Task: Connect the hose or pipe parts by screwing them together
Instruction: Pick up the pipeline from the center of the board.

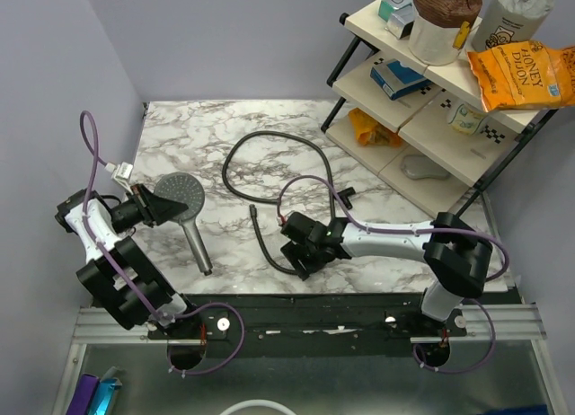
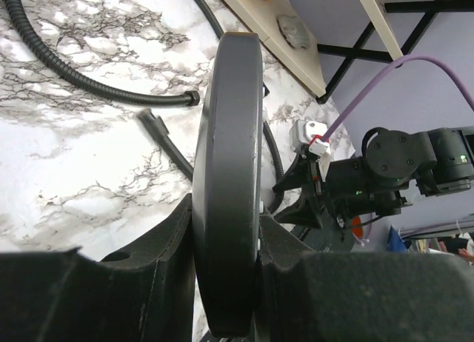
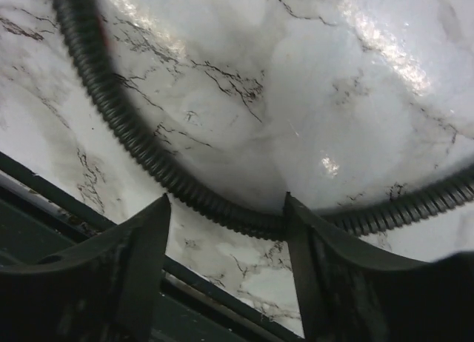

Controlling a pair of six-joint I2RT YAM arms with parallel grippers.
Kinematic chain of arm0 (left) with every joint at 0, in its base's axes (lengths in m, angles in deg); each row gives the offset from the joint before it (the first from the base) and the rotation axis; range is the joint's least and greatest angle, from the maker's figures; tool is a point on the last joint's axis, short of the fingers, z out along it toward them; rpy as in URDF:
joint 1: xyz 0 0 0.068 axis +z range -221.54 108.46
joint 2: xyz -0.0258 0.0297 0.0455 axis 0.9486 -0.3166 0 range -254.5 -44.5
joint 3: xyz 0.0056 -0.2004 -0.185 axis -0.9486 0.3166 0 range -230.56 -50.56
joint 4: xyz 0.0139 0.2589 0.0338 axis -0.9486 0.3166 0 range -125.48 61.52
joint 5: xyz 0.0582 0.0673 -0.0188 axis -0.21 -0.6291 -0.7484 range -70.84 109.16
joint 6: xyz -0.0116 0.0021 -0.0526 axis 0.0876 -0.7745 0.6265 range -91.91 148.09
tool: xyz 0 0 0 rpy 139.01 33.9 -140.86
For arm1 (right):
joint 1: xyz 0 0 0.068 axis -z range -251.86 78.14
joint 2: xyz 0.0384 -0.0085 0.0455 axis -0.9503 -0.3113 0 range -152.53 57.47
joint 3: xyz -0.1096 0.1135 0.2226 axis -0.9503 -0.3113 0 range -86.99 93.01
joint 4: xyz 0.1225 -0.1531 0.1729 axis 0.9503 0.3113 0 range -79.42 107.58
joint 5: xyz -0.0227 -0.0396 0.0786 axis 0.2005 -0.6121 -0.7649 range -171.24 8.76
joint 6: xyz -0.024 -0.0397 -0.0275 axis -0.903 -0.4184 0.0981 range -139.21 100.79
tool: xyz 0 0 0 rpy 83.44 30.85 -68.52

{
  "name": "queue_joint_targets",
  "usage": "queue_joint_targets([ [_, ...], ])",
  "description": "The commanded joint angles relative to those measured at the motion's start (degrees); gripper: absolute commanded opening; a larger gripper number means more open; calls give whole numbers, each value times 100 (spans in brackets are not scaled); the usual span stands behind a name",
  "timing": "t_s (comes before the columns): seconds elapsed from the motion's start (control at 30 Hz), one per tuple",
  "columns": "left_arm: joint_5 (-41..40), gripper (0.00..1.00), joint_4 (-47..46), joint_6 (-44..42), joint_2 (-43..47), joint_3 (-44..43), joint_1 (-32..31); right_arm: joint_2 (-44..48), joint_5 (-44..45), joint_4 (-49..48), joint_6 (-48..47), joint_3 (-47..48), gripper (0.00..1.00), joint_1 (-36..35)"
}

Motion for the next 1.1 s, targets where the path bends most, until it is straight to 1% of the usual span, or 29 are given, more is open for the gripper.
queue_joint_targets([
  [0.0,411,0,880,-76,253,10,-42,57,506,370,-8,675,75,10],
  [0.03,411,0,801,20,288,53,-34,-84,663,344,-227,958,75,10],
  [0.1,376,0,371,581,315,115,-34,-409,787,344,-413,1616,75,10],
  [0.13,350,0,187,827,350,176,-33,-863,970,378,-518,2290,75,10],
  [0.2,315,0,-122,1144,402,212,-16,-1331,1051,484,-598,3006,75,27],
  [0.23,306,0,-184,1207,481,238,2,-1734,1156,528,-581,3313,75,27],
  [0.27,297,0,-341,1320,525,265,10,-1955,1200,615,-537,3891,74,62],
  [0.3,280,0,-508,1513,595,300,19,-2123,1183,642,-493,4105,73,80],
  [0.33,201,0,-744,2054,761,430,19,-2264,1166,642,-371,4308,72,106],
  [0.37,157,0,-1408,2530,876,527,19,-2517,1192,625,-309,4545,71,150],
  [0.4,69,0,-1841,3004,990,642,28,-2616,1244,616,-247,4634,69,168],
  [0.43,-105,0,-2307,4166,1270,930,28,-2721,1280,590,-116,4696,68,185],
  [0.47,-220,0,-3390,4787,1429,1107,19,-2818,1245,485,-63,4705,67,229],
  [0.53,-370,0,-4468,5939,1894,1580,28,-2871,1149,344,60,4609,64,256],
  [0.57,-423,0,-5213,6597,2010,1696,19,-2898,1131,204,87,4556,63,273],
  [0.6,-450,0,-5464,6830,2107,1776,19,-2959,1139,186,105,4538,61,282],
  [0.67,-459,0,-5720,7034,2161,1864,2,-3038,1139,150,149,4556,60,300],
  [0.73,-371,0,-5660,7000,1925,1812,10,-3117,1148,115,158,4556,59,326],
  [0.77,-353,0,-5355,6869,1801,1759,2,-3135,1148,45,158,4547,59,335],
  [0.83,-318,0,-4758,6019,1407,1471,10,-3222,1148,-17,123,4573,57,352],
  [0.87,-292,0,-4102,5710,1274,1373,2,-3266,1122,-34,131,4617,57,370],
  [0.9,-257,0,-3843,5177,1168,1285,2,-3310,1087,-43,123,4643,56,379],
  [0.97,-248,0,-3404,4883,957,1135,10,-3451,1060,-70,123,4748,56,396],
  [1.07,-248,0,-3375,4802,965,1135,2,-3618,1052,-78,140,4872,54,414],
])
